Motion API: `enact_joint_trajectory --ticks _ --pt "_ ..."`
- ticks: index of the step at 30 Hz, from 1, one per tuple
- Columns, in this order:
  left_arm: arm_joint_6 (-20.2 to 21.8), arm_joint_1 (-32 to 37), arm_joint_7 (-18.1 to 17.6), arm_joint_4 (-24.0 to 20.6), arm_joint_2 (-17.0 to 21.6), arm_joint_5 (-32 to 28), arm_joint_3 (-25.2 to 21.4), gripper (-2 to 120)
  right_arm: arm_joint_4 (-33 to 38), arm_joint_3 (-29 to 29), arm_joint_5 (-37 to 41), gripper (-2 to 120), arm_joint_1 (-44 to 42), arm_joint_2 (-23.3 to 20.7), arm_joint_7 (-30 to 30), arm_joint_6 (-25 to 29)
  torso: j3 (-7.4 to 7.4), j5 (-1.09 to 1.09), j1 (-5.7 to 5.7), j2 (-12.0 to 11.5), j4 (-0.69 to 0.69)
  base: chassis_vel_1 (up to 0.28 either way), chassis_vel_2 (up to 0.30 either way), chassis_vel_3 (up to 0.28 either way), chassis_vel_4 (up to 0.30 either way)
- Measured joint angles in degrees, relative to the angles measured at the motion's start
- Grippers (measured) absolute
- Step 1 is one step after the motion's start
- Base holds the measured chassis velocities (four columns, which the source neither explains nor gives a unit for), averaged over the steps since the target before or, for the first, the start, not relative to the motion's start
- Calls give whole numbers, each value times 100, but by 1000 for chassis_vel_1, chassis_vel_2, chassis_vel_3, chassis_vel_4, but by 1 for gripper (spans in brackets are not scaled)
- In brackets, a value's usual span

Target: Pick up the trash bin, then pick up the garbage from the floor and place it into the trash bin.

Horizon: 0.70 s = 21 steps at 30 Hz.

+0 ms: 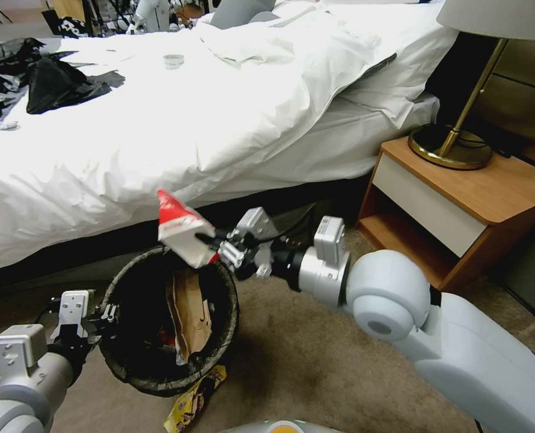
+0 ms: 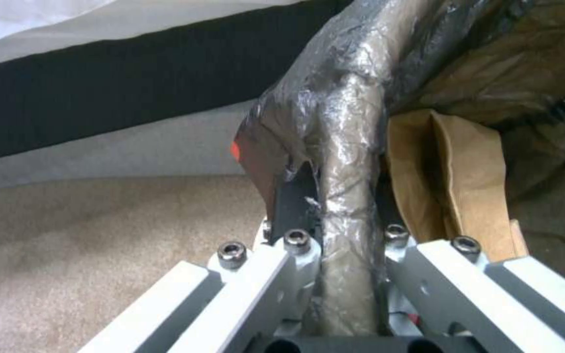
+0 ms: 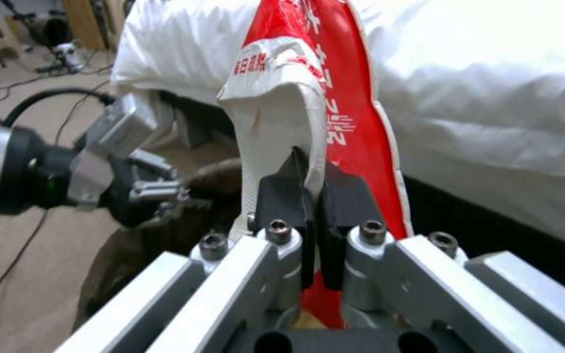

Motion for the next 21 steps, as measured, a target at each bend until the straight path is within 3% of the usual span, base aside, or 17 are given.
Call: enact_joint_trajectory --ticks 17,21 --pt "0 -14 -5 0 3 -15 1 1 -410 -839 -509 0 -236 208 166 19 0 0 0 0 0 0 0 0 0" --pt "0 -19 -5 0 11 -27 -5 1 -546 -1025 -593 8 -271 310 292 -12 0 0 0 0 0 0 0 0 0"
